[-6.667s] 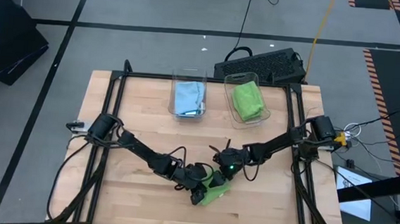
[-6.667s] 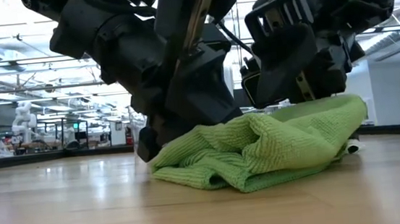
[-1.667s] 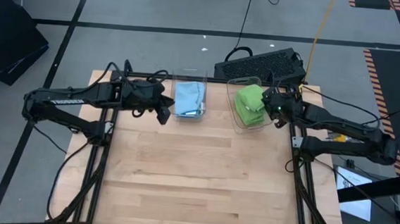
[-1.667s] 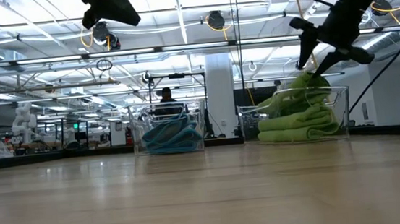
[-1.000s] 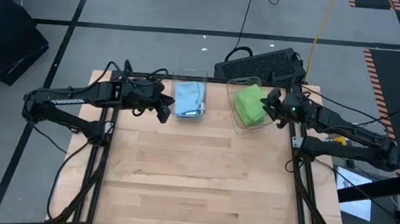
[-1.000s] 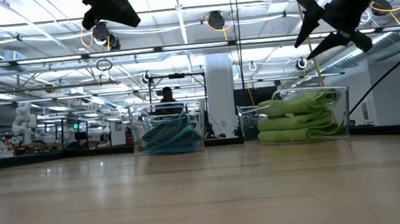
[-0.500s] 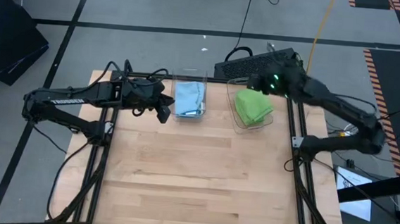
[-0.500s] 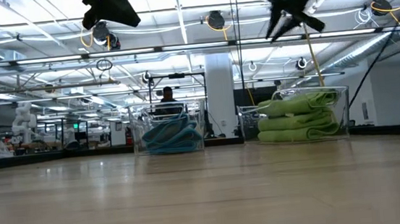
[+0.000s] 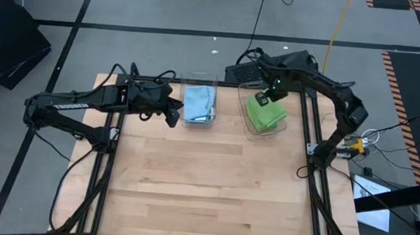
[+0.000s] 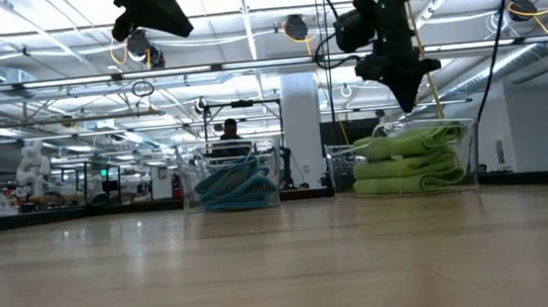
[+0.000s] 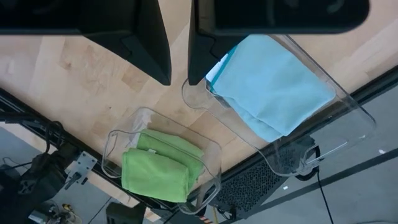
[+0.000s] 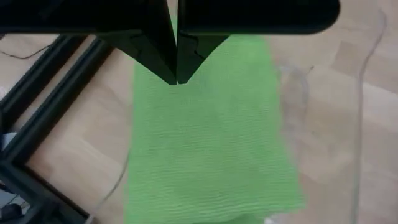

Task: Fold microfiber towels
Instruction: Stack the folded green microfiber towel on top of the other green microfiber towel in the right transparent bin

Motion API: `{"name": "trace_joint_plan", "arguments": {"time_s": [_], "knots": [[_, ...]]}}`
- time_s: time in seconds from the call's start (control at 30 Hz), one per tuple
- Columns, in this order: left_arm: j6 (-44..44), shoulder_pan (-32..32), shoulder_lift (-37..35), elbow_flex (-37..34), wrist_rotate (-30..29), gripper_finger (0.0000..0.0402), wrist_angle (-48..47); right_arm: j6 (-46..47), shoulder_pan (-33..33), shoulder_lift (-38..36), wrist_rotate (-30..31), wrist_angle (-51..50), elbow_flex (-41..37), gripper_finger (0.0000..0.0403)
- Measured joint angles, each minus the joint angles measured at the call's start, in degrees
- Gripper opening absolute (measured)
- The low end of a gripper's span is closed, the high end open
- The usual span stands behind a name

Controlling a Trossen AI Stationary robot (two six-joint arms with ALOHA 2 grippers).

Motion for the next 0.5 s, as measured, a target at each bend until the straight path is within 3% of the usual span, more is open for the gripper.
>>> {"name": "trace_joint_plan", "arguments": {"time_s": [0.23, 0.5], "knots": [[-1.1, 0.0, 0.0, 0.0, -0.6, 0.0056, 0.0, -1.9, -3.0, 0.4, 1.6, 0.9, -0.8, 0.0001], [-2.4, 0.0, 0.0, 0.0, -1.7, 0.0056, 0.0, -2.1, -3.9, 0.5, 4.4, 3.0, -7.5, 0.0001]]}}
